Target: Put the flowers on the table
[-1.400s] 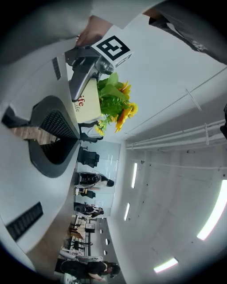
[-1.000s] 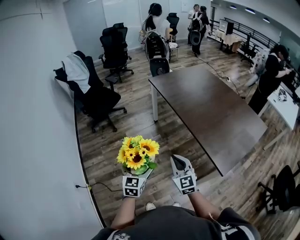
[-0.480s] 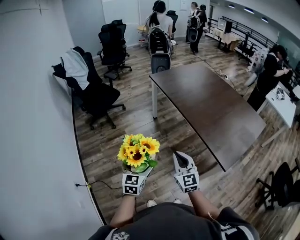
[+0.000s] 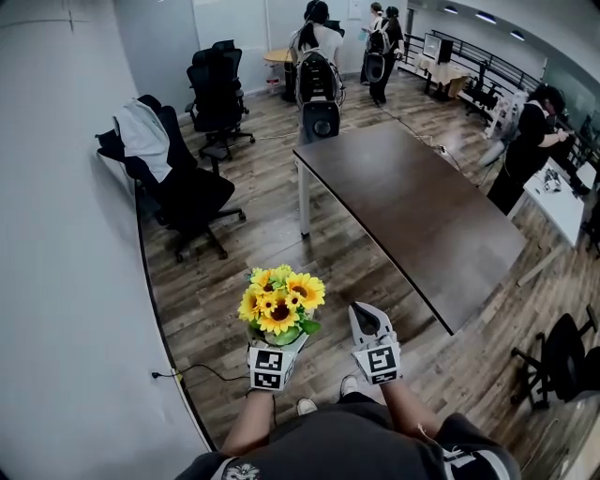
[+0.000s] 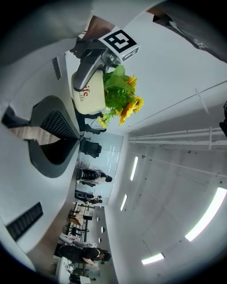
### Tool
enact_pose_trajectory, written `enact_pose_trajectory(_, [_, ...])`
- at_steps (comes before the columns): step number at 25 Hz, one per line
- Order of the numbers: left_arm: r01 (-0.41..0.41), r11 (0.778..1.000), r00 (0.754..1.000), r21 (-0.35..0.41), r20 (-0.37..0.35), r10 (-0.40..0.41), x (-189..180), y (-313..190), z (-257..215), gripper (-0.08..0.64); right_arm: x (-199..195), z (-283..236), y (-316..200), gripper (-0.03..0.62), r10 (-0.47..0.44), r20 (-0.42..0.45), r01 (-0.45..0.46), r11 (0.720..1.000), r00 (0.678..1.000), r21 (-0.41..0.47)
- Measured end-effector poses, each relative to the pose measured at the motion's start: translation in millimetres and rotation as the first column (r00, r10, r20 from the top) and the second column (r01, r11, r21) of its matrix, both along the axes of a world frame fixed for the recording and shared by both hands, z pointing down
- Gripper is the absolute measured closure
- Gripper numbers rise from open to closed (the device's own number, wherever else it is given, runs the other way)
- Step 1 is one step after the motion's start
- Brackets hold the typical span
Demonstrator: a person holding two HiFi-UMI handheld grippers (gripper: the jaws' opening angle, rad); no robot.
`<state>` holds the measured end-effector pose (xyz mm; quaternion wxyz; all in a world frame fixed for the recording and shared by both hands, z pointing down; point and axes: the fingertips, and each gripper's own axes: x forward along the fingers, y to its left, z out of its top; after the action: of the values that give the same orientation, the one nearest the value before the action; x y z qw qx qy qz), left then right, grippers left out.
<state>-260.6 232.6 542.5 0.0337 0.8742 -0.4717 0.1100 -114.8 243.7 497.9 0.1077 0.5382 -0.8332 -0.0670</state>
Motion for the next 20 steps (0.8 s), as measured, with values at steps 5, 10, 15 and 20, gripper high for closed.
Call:
enact_pose_trajectory(5, [0.012, 1.0, 1.0, -0.018, -0.003, -0.012, -1, -12, 4, 0.032, 21, 4, -16, 0.569, 0.048, 0.001, -0.048, 0.999, 0.999, -0.005])
enact_pose_trajectory(10, [0.038, 0.999, 0.999, -0.013, 0.024, -0.038, 9, -34, 5, 0.032, 35, 8, -38, 0.569, 0.053, 0.013, -0.053, 0.999, 0.998, -0.009])
enact_pose_trajectory(15, [0.052, 0.999, 0.997, -0.008, 0.055, -0.051, 23, -62, 9, 0.032, 47, 10, -67, 0.569, 0.03, 0.027, -0.03, 1.0, 0.999, -0.008])
enact_pose_trajectory(20, [0.064, 0.998, 0.998, -0.018, 0.014, -0.064, 39, -101, -2, 0.032, 59, 10, -110, 0.569, 0.001, 0.018, -0.001, 1.0, 1.0, -0.004])
